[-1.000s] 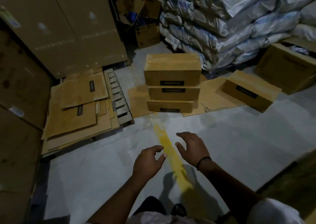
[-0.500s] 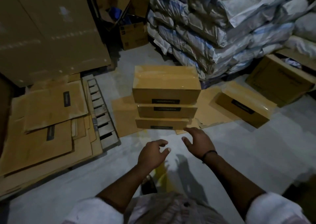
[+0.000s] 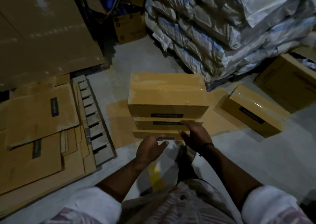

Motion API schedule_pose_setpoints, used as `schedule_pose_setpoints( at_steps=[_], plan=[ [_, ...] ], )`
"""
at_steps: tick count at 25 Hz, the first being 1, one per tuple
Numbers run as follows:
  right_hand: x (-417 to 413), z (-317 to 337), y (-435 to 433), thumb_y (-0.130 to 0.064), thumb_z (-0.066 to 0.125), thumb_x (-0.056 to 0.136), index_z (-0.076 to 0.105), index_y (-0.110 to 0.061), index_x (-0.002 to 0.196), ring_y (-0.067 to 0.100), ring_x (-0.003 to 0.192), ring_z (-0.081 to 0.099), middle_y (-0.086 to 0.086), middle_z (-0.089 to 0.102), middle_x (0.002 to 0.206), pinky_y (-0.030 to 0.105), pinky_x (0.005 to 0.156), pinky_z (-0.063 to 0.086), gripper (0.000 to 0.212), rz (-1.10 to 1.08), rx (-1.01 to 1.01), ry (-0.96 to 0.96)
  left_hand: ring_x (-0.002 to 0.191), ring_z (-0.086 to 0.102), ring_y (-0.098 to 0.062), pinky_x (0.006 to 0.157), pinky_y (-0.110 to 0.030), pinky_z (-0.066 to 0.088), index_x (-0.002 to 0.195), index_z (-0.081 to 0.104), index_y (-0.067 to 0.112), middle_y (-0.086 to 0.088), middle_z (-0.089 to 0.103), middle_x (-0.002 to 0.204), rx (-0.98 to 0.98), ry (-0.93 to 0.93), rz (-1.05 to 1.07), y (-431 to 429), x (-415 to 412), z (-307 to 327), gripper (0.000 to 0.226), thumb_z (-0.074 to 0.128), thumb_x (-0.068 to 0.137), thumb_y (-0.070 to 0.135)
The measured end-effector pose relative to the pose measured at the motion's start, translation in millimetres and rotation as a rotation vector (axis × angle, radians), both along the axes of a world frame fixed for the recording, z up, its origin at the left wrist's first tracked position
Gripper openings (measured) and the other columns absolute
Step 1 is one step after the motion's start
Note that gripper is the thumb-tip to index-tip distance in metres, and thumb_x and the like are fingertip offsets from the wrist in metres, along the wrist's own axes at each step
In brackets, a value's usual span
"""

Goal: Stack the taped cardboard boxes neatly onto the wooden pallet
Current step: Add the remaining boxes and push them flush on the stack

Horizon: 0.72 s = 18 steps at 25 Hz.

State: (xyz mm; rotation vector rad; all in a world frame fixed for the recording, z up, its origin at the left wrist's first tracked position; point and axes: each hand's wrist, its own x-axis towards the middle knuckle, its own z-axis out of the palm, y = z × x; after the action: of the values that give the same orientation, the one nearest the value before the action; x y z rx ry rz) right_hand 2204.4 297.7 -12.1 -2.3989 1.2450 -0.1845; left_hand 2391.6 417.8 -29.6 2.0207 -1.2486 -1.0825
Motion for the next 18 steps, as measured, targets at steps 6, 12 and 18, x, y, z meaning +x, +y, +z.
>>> schedule_pose_setpoints(
  at_steps=[6, 12, 18],
  plan=[
    [54, -11, -167, -0.028, 0.063, 0.095, 0.058, -0.019, 0.138, 0.03, 0.117, 0.057, 0.009, 0.063, 0.131, 0.038, 0.095, 0.048, 0.044, 0.167, 0.103, 0.049, 0.115, 0.066, -0.021, 0.087, -0.025, 0.048, 0.133, 0.064, 0.019, 0.003, 0.068, 0.115, 0.1, 0.136, 0.273, -122, 11, -32, 0.042, 0.072, 0.096, 0.035],
    [123, -38, -334, -0.04, 0.055, 0.099, 0.05, -0.025, 0.143, 0.028, 0.125, 0.051, 0.004, 0.051, 0.144, 0.04, 0.098, 0.048, 0.047, 0.447, 0.07, 0.255, 0.111, 0.063, -0.022, 0.09, -0.033, 0.051, 0.116, 0.065, 0.017, -0.001, 0.068, 0.12, 0.096, 0.263, 0.719, -242, -1, -60, 0.032, 0.074, 0.092, 0.035],
    [181, -88, -439, -0.043, 0.05, 0.101, 0.04, -0.019, 0.151, 0.036, 0.143, 0.03, 0.011, 0.033, 0.158, 0.053, 0.106, 0.043, 0.057, 0.796, -0.087, 0.457, 0.123, 0.055, -0.044, 0.087, -0.025, 0.046, 0.158, 0.028, 0.013, -0.02, 0.019, 0.163, 0.254, 0.297, 1.119, -307, -29, -117, 0.085, 0.074, 0.092, 0.04]
  ],
)
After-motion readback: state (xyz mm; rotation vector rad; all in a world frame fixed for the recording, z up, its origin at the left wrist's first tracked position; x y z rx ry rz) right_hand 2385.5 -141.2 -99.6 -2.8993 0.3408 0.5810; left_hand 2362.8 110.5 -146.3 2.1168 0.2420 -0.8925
